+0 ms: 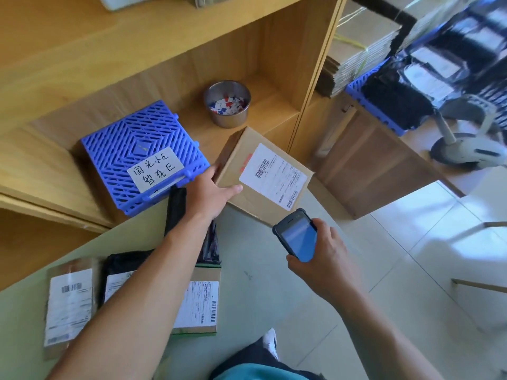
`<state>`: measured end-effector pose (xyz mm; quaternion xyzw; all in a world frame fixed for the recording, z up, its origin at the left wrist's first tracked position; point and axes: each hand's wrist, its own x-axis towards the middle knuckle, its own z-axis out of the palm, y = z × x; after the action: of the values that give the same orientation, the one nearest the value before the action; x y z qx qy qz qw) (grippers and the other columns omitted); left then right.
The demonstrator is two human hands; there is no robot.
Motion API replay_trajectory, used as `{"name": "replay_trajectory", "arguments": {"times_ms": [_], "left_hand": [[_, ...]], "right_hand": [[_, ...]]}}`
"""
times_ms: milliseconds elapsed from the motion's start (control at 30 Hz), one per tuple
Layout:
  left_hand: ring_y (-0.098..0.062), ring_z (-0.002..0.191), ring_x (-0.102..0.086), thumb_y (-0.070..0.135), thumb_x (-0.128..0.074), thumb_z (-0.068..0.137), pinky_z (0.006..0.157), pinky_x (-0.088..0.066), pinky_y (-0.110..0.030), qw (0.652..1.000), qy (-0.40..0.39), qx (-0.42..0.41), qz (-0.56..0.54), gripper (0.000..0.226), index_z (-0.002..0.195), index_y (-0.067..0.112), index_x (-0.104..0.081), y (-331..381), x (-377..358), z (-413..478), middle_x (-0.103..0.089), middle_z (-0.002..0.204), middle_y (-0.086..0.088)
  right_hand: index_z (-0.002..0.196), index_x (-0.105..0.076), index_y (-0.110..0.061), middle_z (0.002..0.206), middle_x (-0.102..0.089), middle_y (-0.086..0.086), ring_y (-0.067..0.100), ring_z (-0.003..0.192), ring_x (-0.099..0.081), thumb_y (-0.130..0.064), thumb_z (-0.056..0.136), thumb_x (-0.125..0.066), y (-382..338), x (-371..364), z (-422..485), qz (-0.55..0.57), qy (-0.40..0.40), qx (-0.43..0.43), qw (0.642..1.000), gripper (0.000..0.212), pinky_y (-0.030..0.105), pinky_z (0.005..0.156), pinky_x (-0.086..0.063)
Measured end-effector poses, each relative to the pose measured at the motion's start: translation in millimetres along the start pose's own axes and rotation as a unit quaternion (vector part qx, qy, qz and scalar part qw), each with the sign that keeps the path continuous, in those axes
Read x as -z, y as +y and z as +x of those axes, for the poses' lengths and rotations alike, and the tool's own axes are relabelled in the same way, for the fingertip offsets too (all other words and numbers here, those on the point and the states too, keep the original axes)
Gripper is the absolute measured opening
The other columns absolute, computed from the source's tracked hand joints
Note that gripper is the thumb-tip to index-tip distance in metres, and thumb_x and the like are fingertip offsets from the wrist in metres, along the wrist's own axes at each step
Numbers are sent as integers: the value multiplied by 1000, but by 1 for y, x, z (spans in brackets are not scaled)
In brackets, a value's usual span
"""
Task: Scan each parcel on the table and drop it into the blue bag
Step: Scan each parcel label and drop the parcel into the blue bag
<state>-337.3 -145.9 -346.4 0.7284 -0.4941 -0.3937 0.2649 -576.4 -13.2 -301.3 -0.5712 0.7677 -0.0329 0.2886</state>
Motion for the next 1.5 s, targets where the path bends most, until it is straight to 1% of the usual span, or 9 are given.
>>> {"name": "replay_trajectory", "arguments": {"times_ms": [100, 300, 533, 667, 733, 833, 1000, 1167, 1500], "left_hand": [[-15, 124, -62, 54, -86, 64, 108, -49, -38, 997, 33, -36, 63, 88, 143, 29, -57, 9, 37, -32, -69, 133, 8], [-15, 136, -51, 41, -91, 71, 115, -40, -33, 989, 84, -74, 97, 86, 147, 25, -55, 11, 96, -118, -58, 147, 8], [-17, 123, -62, 43, -91, 70, 107, -49, -36, 979, 159, -47, 121, 87, 147, 29, -55, -28, 139, -209, -66, 137, 7], [-8, 98, -71, 34, -92, 68, 85, -57, -31, 982, 188, 19, 1, 70, 133, 36, -64, -69, 159, -259, -75, 108, 16], [-9, 92, -73, 36, -91, 64, 85, -61, -39, 972, 214, 54, -75, 60, 119, 45, -68, -95, 166, -288, -77, 99, 18], [-17, 93, -76, 27, -90, 69, 83, -63, -45, 941, 251, 103, -200, 51, 110, 46, -67, -136, 173, -331, -78, 100, 11], [-22, 101, -74, 14, -84, 84, 73, -62, -31, 860, 321, 155, -367, 44, 121, 28, -64, -197, 200, -391, -75, 112, -1], [-18, 107, -72, 13, -81, 87, 93, -59, -41, 811, 371, 165, -421, 53, 136, 23, -62, -267, 262, -440, -74, 120, -1], [-12, 110, -68, 18, -82, 87, 94, -60, -45, 711, 446, 230, -492, 50, 132, 27, -62, -445, 388, -540, -70, 122, 5]], "right_hand": [[133, -33, -38, 105, -46, -10, 17, 90, -53, -56, 68, -67, -9, 6, -12, -5, 0, 13, 1000, 76, 40, 60, -59], [135, -32, -38, 107, -46, -11, 13, 91, -52, -55, 70, -74, -20, 5, -52, -13, 2, 85, 996, 79, 31, 66, -55], [136, -31, -37, 111, -46, -11, 14, 95, -52, -53, 72, -74, -20, -23, -111, 6, -7, 156, 988, 79, 35, 70, -56], [136, -29, -41, 115, -45, -14, 12, 97, -48, -52, 72, -74, -27, -46, -143, 44, -30, 198, 979, 79, 40, 67, -60], [139, -30, -39, 123, -47, -12, 11, 99, -46, -52, 73, -74, -35, -57, -159, 52, -47, 223, 972, 80, 40, 76, -57], [142, -32, -35, 131, -49, -9, 15, 103, -49, -48, 74, -75, -52, -75, -186, 55, -66, 260, 962, 82, 37, 83, -53], [143, -29, -36, 136, -47, -10, 18, 114, -51, -53, 72, -75, -105, -104, -225, 35, -74, 314, 946, 86, 39, 86, -53], [147, -30, -34, 136, -47, -9, 18, 117, -50, -54, 73, -78, -179, -154, -273, 4, -88, 350, 933, 90, 36, 85, -49], [142, -34, -29, 123, -48, -6, 19, 108, -50, -51, 75, -78, -332, -298, -403, -55, -146, 433, 888, 83, 34, 77, -38]]}}
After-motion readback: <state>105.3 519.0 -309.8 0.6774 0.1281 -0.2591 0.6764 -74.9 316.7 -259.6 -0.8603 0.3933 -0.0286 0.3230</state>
